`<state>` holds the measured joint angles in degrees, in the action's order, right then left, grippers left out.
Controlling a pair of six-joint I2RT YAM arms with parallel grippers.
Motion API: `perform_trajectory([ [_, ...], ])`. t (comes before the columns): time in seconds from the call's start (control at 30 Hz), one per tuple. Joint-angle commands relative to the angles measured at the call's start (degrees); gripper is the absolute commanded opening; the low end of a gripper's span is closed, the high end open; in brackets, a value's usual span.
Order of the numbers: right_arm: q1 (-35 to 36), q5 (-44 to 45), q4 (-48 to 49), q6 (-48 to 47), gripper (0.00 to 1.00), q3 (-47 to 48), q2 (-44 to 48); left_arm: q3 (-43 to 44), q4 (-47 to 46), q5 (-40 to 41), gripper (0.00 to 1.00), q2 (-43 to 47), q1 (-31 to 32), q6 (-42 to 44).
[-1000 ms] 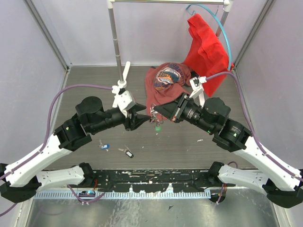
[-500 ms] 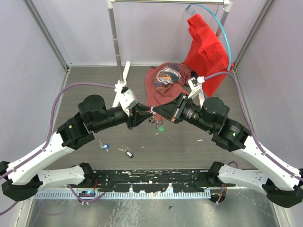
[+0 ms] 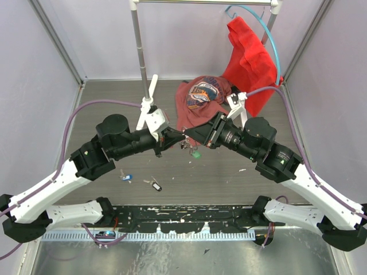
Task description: Put the keys on the keyring
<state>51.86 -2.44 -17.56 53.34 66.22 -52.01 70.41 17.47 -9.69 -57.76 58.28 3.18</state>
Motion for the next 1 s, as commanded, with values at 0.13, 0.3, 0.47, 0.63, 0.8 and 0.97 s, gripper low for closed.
perform_trajectory([
  [0.13, 0.2, -1.3, 1.8, 1.6, 0.38, 2.8, -0.8, 2.8, -1.6, -0.6, 0.0, -0.4, -0.1, 0.9],
  [0.3, 0.2, -0.8, 2.6, 2.2, 0.38, 2.6, -0.8, 2.8, -1.4, -1.0, 0.0, -0.6, 0.0, 0.9],
  [0.47, 0.2, 0.6, 3.2, 2.9, 0.36, 2.1, -0.2, 2.5, -1.4, -0.8, 0.0, -0.2, -0.1, 0.9],
  [0.63, 0.2, 2.5, 3.4, 3.6, 0.33, 1.4, 0.8, 2.3, -1.3, -0.7, 0.0, 0.0, -0.1, 0.9],
  [0.8, 0.2, 3.4, 3.4, 4.3, 0.33, 0.9, 0.7, 2.3, -1.4, -0.9, 0.0, 0.2, -0.1, 0.9],
  [0.97, 0.2, 3.6, 3.5, 4.5, 0.33, 1.0, 0.4, 2.2, -1.4, -1.1, 0.0, 0.3, 0.0, 0.9],
])
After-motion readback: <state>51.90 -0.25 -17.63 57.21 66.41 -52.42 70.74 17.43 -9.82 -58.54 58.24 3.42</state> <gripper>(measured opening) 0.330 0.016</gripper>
